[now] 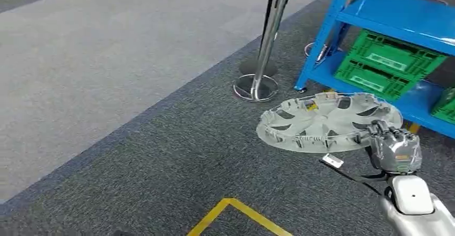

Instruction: Take the parts from the cabinet and place them on the table.

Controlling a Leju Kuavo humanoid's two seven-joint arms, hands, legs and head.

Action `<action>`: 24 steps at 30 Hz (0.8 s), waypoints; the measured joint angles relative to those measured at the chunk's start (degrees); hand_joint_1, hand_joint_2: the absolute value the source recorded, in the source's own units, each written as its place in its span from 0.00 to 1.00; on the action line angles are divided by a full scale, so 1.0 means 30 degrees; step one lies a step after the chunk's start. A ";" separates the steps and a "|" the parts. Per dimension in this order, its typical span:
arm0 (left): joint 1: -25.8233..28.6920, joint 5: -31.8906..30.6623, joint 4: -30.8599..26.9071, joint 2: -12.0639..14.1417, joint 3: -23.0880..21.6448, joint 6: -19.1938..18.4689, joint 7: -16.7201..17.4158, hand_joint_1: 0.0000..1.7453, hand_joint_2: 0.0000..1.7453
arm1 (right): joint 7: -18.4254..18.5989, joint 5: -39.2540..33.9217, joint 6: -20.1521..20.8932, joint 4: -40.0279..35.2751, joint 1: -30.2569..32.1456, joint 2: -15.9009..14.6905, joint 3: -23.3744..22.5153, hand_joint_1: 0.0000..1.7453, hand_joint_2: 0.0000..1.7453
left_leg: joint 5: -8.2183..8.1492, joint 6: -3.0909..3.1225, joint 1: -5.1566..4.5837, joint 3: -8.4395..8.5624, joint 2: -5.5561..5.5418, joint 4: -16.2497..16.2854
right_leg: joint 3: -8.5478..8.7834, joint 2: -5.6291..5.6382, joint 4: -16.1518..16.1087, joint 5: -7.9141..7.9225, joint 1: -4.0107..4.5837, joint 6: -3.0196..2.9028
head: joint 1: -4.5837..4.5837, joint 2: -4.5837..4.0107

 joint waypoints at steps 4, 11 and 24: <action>0.0032 0.0007 0.0000 -0.0015 0.0000 0.0000 0.0000 0.00 1.00 | -0.0015 0.0014 0.0000 0.0044 -0.0007 0.0000 0.0051 1.00 1.00 | -0.0087 -0.0129 0.0024 0.0208 -0.1153 0.0091 | 0.1834 0.0643 -0.4815 0.3334 -0.0149 -0.0042 | 0.0022 0.0000; 0.0183 0.0014 0.0007 0.0015 0.0000 0.0007 0.0000 0.00 1.00 | -0.0007 0.0029 0.0000 0.0059 -0.0195 0.0022 0.0131 1.00 1.00 | -0.0457 -0.0889 -0.0025 -0.0515 -0.0447 0.0865 | 0.2627 0.0550 -0.5990 0.3120 -0.0180 -0.0547 | -0.0161 0.0000; 0.0053 0.0349 0.0007 0.0044 0.0058 0.0117 -0.0007 0.00 1.00 | 0.0036 0.0197 0.0000 0.0510 -0.1241 0.0139 0.0582 1.00 1.00 | 0.0072 -0.0411 -0.0257 -0.0670 0.1697 0.0435 | 0.3322 -0.2520 -0.6119 0.2411 0.0219 -0.0233 | -0.0299 0.0000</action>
